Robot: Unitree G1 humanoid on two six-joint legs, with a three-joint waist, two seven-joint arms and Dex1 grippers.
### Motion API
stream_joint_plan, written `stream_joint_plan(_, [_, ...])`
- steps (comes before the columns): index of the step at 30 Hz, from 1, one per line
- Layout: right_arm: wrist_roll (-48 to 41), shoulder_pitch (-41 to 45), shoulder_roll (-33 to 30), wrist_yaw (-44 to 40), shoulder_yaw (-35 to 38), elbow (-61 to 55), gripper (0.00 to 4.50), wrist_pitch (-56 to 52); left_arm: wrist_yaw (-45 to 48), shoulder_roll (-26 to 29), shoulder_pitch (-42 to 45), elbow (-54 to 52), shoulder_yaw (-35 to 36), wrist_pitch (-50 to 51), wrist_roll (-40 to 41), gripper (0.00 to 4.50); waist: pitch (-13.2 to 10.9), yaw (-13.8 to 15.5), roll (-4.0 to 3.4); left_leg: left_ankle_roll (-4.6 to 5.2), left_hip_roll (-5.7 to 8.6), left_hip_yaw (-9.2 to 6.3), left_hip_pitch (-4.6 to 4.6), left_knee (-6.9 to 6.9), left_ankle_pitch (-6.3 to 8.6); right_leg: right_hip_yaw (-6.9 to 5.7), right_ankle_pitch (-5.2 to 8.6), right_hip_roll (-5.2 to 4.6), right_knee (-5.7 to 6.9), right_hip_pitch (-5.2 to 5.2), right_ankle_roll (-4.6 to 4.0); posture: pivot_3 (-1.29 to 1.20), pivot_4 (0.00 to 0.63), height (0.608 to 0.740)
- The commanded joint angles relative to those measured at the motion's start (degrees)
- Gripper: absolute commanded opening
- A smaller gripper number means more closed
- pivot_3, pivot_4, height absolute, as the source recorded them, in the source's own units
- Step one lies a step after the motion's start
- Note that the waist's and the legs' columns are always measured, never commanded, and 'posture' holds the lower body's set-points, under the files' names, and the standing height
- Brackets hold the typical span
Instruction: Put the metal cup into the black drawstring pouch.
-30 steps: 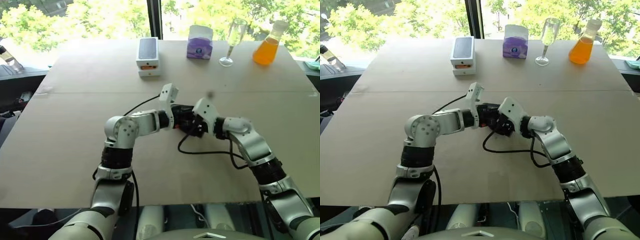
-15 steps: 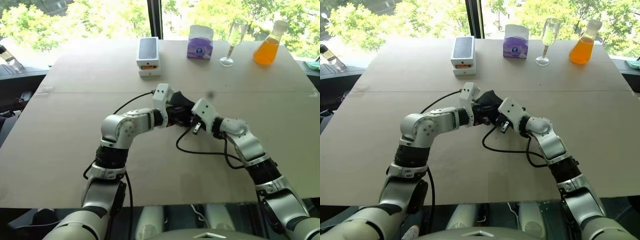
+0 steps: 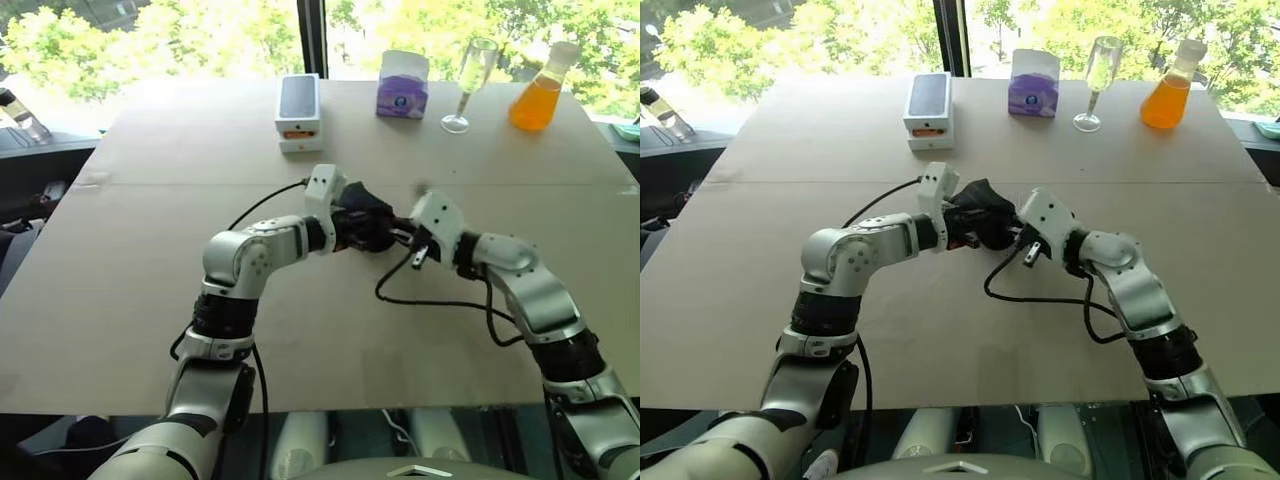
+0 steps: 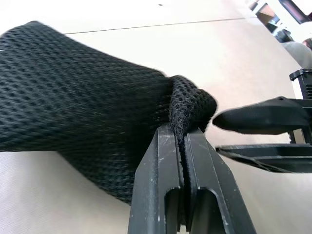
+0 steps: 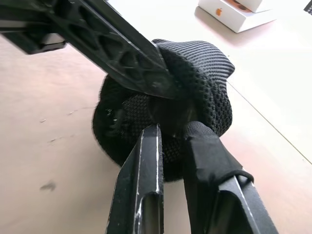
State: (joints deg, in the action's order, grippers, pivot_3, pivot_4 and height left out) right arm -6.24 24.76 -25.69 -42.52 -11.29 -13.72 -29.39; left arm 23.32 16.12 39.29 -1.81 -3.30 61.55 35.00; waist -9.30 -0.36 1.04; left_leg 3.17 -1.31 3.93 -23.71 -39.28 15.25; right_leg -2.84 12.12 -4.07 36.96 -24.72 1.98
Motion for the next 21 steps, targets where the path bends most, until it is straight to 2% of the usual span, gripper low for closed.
stream_joint_plan(1, [-3.28, -2.38, -1.51, -0.16, 2.98, -6.15, 1.91, -3.89, 3.78, -0.01, 1.23, -2.76, -1.38, -1.11, 0.52, 0.82, 0.0, 0.1, 0.0, 0.0, 0.0, -0.01, -0.01, 0.0, 0.0, -0.01, 0.0, 0.0, -0.01, 0.0, 0.0, 0.0, 0.15, 0.737])
stream_joint_plan(3, [-3.94, -3.81, -1.77, 1.26, 4.18, -7.93, 2.9, -5.98, 4.99, 0.49, 1.68, -2.87, -1.42, -1.08, 0.49, 1.73, 0.0, 0.12, 0.0, 0.01, 0.0, 0.01, -0.01, -0.01, 0.0, 0.01, 0.0, 0.0, -0.01, 0.0, 0.0, 0.0, 0.15, 0.737])
stream_joint_plan(6, [-4.75, -6.28, -1.88, 3.72, 5.95, -10.49, 4.16, -9.11, 7.43, 2.18, 2.35, -3.93, -0.58, 0.81, 1.96, 3.0, 0.0, 0.1, 0.01, 0.01, 0.0, 0.01, 0.0, -0.02, 0.0, 0.01, 0.0, 0.0, 0.0, 0.0, 0.0, 0.0, 0.15, 0.737])
stream_joint_plan(10, [-5.45, -9.22, -2.47, 4.88, 6.59, -12.86, 4.16, -11.44, 11.01, 5.11, 2.55, -4.87, 2.74, 3.89, 5.95, 3.0, 0.0, 0.03, 0.0, 0.01, -0.02, 0.0, 0.0, 0.0, 0.01, 0.02, 0.01, 0.02, 0.0, -0.01, 0.01, 0.0, 0.15, 0.737])
stream_joint_plan(17, [-6.43, -11.83, -0.99, 7.46, 5.02, -14.8, 4.16, -12.67, 5.94, 4.89, 4.8, 2.69, 21.66, 8.8, 15.22, 3.0, -0.01, -0.02, 0.02, 0.01, -0.02, -0.02, 0.0, -0.05, 0.0, 0.0, 0.01, 0.01, 0.02, -0.01, 0.02, 0.0, 0.15, 0.737])
stream_joint_plan(21, [-7.46, -11.79, 0.3, 7.19, 3.23, -15.42, 4.16, -12.15, 11.31, 9.19, -0.88, -3.2, 21.74, 2.85, 14.14, 3.0, -0.01, -0.29, 0.02, 0.01, -0.01, 0.0, 0.0, -0.02, 0.0, 0.02, 0.01, 0.01, 0.0, -0.01, 0.02, 0.0, 0.15, 0.737])
